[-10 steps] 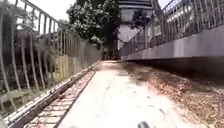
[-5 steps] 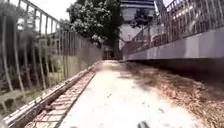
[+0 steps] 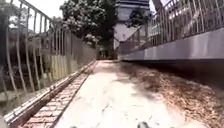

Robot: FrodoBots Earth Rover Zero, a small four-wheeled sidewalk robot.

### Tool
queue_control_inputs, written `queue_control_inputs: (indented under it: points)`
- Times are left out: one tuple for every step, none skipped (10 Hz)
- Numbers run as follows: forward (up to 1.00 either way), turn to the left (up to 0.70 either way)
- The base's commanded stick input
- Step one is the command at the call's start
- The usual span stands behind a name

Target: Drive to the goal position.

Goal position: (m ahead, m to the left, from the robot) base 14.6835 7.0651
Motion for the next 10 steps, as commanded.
queue_control_inputs:
  points:
    - [0.7,0.0]
    - [0.7,0.0]
    - [0.7,0.0]
    - [0.7,0.0]
    - [0.7,0.0]
    - [0.7,0.0]
    - [0.7,0.0]
    - [0.7,0.0]
    - [0.7,0.0]
    - [0.7,-0.15]
